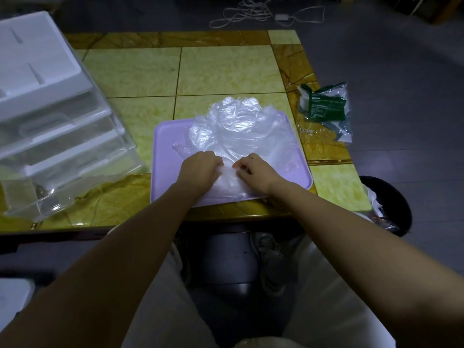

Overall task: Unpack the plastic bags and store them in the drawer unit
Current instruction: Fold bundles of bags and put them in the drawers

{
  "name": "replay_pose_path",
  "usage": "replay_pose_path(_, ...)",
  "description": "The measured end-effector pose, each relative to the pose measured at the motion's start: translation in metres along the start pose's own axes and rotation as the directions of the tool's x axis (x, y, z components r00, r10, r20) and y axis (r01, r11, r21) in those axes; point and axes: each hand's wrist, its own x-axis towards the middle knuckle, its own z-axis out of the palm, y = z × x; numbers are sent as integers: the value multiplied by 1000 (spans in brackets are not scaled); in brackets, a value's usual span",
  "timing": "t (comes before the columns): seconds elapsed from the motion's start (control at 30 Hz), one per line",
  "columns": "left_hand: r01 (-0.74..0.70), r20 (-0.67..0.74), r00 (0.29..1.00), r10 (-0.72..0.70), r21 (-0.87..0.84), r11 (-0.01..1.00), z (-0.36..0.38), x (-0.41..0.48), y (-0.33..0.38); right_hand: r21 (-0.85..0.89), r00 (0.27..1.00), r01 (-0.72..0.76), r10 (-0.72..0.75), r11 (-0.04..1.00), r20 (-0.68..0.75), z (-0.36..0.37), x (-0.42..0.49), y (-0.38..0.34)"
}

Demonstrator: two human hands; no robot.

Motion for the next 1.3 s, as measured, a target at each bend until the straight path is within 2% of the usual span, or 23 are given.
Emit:
replay_pose_path(0.13,19,-58,998,-24,-80,997,1,2,-4,-80,999,31,-29,996,30,-1,-2,3)
replay_pose_path(0.27,-23,-131,991,14,-64,998,1,4,-7,-201,993,23,-46,979,-109,-1,3,3)
replay_pose_path(0.4,-105,-248,964,92,-38,994,-4,2,-16,-210,974,35,-81,977,-213,-7,-2,7)
replay_pose_path(0.53,-177,-281,947,153,-63,982,-13,-4,-13,-173,962,59,-102,983,-252,-15,-10,8)
replay_pose_path(0.6,-167,-240,961,134,-121,978,-15,-8,-10,-133,966,50,-81,990,-243,-18,-13,6)
replay_pose_path(0.7,-88,-43,996,80,-251,964,-17,-16,-6,-82,975,29,-46,996,-218,-19,-15,8)
replay_pose_path(0.77,-31,39,998,42,-237,971,-14,-20,-8,-59,982,28,-38,998,-186,-19,-18,7)
replay_pose_path(0.9,56,-49,996,-79,-357,932,-11,-20,-12,137,986,8,15,990,-168,-18,-23,7)
replay_pose_path(0.97,127,-8,990,-144,-418,899,-11,-17,-10,254,986,-12,54,967,-157,-18,-24,7)
replay_pose_path(1.1,253,77,967,-243,-417,873,-7,-7,-8,296,974,-115,165,948,-152,-21,-17,11)
replay_pose_path(1.17,245,21,967,-254,-354,902,-4,-6,-6,314,964,-183,233,932,-130,-21,-11,11)
replay_pose_path(1.2,205,-60,970,-236,-321,925,-3,-8,-3,314,958,-212,261,925,-122,-20,-7,11)
replay_pose_path(1.23,129,-197,963,-183,-257,958,-3,-10,0,307,953,-230,277,924,-119,-19,-3,11)
replay_pose_path(1.3,-68,-441,894,76,35,997,-4,-12,3,299,947,-259,302,919,-108,-18,4,11)
